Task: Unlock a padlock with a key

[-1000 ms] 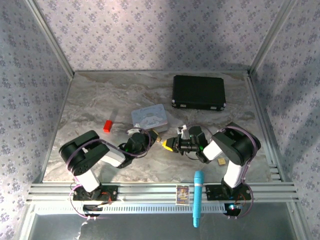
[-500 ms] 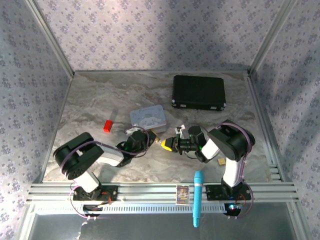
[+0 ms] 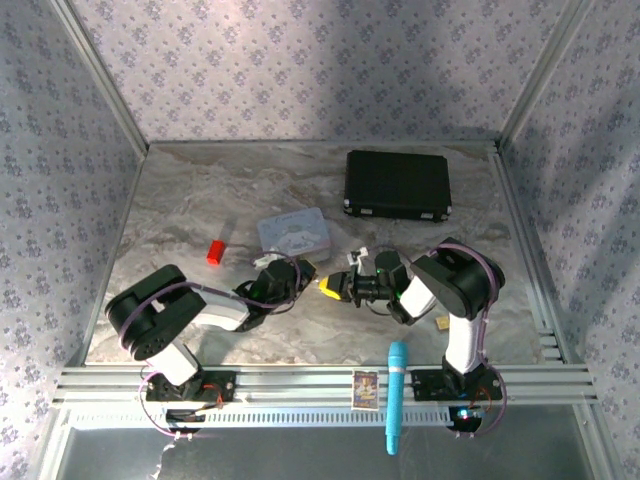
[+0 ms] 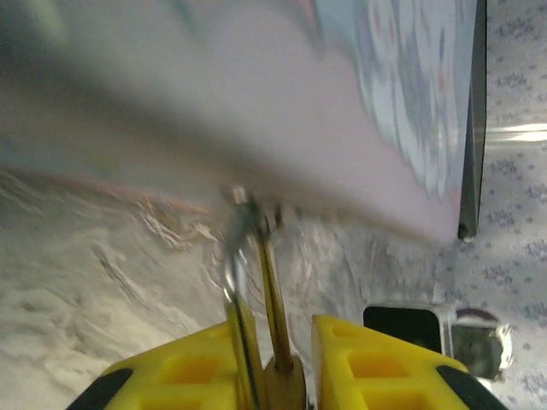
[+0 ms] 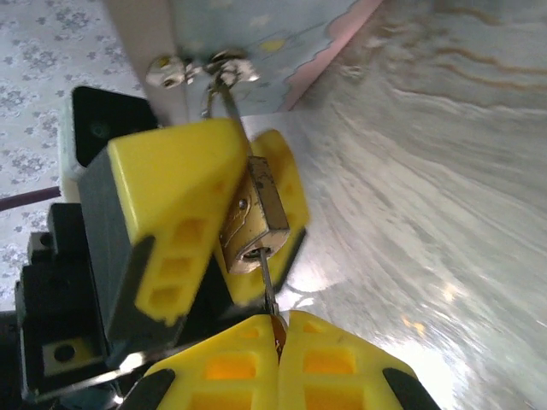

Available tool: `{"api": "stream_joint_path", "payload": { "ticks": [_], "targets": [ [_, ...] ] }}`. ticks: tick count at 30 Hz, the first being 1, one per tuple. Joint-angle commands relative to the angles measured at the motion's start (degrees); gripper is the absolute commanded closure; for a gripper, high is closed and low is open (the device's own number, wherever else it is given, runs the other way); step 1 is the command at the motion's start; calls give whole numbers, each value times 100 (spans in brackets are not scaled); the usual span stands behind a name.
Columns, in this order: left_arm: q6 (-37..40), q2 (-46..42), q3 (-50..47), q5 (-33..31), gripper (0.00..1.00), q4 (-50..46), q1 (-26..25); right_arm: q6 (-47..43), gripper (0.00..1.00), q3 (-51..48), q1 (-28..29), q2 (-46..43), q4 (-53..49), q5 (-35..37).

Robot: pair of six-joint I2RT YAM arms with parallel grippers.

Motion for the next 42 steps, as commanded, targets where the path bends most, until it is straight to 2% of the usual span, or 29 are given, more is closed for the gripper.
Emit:
{"api": "stream_joint_path", "payload": {
  "ticks": [1,7,14,16,18,21,24,29,33,40,42],
  "targets": [
    [-236,63,22,459,74,-484,-94,27,100,246,66,134,593,226],
    [-252,22,34,403,80,-670,-111,29,100,255,66,221,528,254],
    [-189,-1,105,399,79,-756,-90,-37,100,315,94,284,333,354],
    [-155,8,150,409,76,-836,-60,-10,100,350,100,302,357,376],
    [-161,16,105,396,67,-768,-42,-20,100,360,106,292,309,390],
    [-92,-33,75,323,64,-779,-10,-35,100,360,101,323,295,386],
    [38,-114,54,259,55,-793,28,-7,100,364,114,364,329,388],
    [58,-382,54,64,54,-1216,90,-23,100,368,121,388,307,377],
    [104,-641,44,-226,59,-1674,113,-32,100,417,140,414,274,371],
    [258,-602,142,-255,89,-1817,135,-44,100,496,176,424,216,341],
    [248,-621,136,-237,92,-1848,127,-57,100,492,176,415,206,360]
  ]
}}
